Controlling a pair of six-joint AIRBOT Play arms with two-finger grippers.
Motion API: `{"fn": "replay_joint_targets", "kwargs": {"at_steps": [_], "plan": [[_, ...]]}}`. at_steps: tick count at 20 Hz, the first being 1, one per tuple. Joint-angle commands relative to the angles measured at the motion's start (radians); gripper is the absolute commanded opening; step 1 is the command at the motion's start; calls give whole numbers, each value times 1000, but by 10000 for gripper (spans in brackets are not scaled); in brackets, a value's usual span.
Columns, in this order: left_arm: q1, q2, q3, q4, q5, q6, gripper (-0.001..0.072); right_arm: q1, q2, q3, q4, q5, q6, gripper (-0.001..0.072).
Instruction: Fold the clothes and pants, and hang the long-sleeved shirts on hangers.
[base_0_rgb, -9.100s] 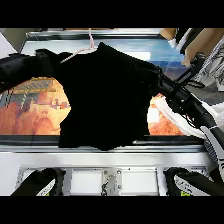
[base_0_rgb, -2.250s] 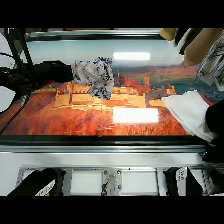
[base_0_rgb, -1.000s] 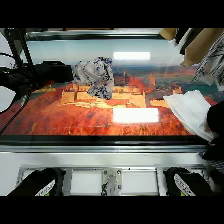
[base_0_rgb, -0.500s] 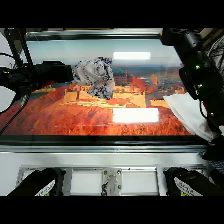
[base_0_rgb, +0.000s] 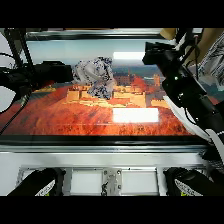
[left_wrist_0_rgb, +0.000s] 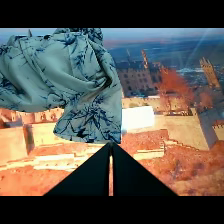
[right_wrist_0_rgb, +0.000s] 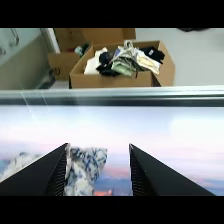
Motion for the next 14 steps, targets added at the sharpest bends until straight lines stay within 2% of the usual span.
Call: {"fn": "replay_joint_targets", "kwargs": {"at_steps": [1,3,4,6,8,9,11,12,14], "plan": [[0,0,0,0,0,0,23,97,-2,-13,2,-62,-73,401],[0,0,0,0,0,0,23,126,-2,-13,1,-159,-75,399],[0,0,0,0,0,0,23,127,-1,-13,5,-233,-110,363],[0,0,0,0,0,0,23,123,12,-12,142,-398,-276,352],[0,0,0,-2,0,0,23,105,34,-12,480,-506,-583,359],[0,0,0,-2,0,0,23,91,42,-12,695,-553,-795,396],[0,0,0,-2,0,0,23,50,47,-12,1088,-655,-1157,396],[0,0,0,-3,0,0,23,21,47,-12,1246,-699,-1296,396],[0,0,0,-2,0,0,23,-69,47,-11,1497,-755,-1469,396]]}}
